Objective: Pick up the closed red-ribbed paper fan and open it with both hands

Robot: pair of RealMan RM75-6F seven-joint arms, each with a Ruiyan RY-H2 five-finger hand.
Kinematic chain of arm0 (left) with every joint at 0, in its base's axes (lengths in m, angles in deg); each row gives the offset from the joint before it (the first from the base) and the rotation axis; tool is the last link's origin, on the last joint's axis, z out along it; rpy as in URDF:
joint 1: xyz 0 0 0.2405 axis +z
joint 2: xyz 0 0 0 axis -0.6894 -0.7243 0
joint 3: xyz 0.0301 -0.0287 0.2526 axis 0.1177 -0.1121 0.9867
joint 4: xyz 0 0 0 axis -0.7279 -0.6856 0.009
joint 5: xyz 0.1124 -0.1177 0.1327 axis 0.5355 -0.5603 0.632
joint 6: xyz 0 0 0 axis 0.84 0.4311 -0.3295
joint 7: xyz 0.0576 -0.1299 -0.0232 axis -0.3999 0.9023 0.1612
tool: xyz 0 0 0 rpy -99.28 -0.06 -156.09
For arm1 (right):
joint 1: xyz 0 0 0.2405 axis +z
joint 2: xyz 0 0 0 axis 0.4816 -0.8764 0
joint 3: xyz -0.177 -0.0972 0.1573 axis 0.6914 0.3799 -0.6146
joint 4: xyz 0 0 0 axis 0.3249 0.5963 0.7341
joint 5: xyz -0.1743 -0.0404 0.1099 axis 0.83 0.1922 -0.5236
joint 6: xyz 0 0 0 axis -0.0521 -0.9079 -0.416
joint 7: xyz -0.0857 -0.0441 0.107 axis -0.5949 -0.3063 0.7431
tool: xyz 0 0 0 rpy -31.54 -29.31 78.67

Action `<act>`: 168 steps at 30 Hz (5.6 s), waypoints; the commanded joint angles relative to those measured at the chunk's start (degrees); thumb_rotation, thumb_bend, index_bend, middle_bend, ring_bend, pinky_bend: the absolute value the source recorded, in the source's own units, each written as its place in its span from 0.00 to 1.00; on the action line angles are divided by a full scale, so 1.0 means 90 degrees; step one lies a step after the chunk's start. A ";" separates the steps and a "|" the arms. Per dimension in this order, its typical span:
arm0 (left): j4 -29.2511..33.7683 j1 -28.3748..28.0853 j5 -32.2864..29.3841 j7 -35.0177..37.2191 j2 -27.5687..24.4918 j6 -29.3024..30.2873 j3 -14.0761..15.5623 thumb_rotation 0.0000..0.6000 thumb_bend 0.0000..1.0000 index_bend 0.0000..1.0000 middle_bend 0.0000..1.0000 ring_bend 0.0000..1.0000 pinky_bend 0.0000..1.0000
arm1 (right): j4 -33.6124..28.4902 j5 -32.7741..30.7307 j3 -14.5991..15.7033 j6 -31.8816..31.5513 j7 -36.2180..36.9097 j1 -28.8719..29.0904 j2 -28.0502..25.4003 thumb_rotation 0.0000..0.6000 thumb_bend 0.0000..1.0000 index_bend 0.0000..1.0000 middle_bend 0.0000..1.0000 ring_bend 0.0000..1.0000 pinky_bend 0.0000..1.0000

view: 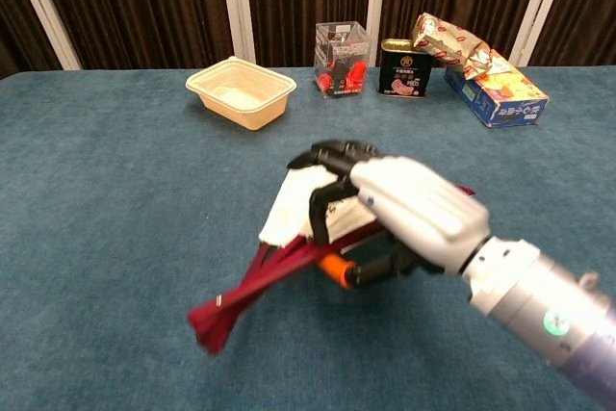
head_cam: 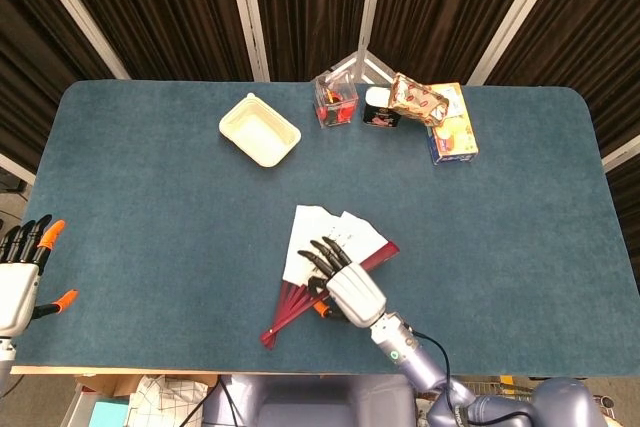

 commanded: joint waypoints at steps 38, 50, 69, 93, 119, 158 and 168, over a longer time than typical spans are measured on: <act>0.1333 -0.1979 -0.1603 -0.1580 0.0287 -0.1486 -0.1480 1.00 0.20 0.22 0.02 0.00 0.00 | -0.4847 -0.3564 -0.2447 0.0646 -0.3496 0.0624 -0.1962 1.00 0.47 0.72 0.18 0.00 0.00; 0.1076 -0.2760 -0.2288 -0.1818 0.1095 -0.2040 -0.1734 1.00 0.27 0.33 0.07 0.00 0.00 | -0.5298 -0.3999 -0.2572 0.0592 -0.3689 0.0827 -0.2075 1.00 0.47 0.72 0.19 0.00 0.00; 0.0932 -0.3585 -0.2574 -0.1295 0.1758 -0.2897 -0.1751 1.00 0.27 0.36 0.07 0.00 0.00 | -0.5738 -0.4746 -0.2822 0.0349 -0.4013 0.1335 -0.1815 1.00 0.47 0.72 0.19 0.00 0.00; 0.0824 -0.3929 -0.2550 -0.1562 0.2746 -0.2522 -0.1385 1.00 0.43 0.68 0.15 0.00 0.00 | -0.5899 -0.5079 -0.2704 -0.0015 -0.4060 0.1617 -0.1617 1.00 0.47 0.74 0.20 0.00 0.00; 0.1065 -0.3470 -0.2333 -0.1253 0.1454 -0.2026 -0.1465 1.00 0.45 0.72 0.17 0.00 0.00 | -0.5587 -0.4425 -0.2136 -0.0092 -0.3632 0.0912 -0.3010 1.00 0.47 0.76 0.21 0.00 0.00; 0.1029 -0.3317 -0.2018 -0.1340 0.1298 -0.1877 -0.1090 1.00 0.45 0.73 0.17 0.00 0.00 | -0.4426 -0.3138 -0.0856 -0.0267 -0.2373 -0.0286 -0.3631 1.00 0.47 0.76 0.22 0.00 0.00; 0.0774 -0.3315 -0.1974 -0.1302 0.1570 -0.1938 -0.0932 1.00 0.45 0.73 0.17 0.00 0.00 | -0.3990 -0.2888 -0.0674 -0.0228 -0.2115 -0.0443 -0.3562 1.00 0.47 0.76 0.22 0.00 0.00</act>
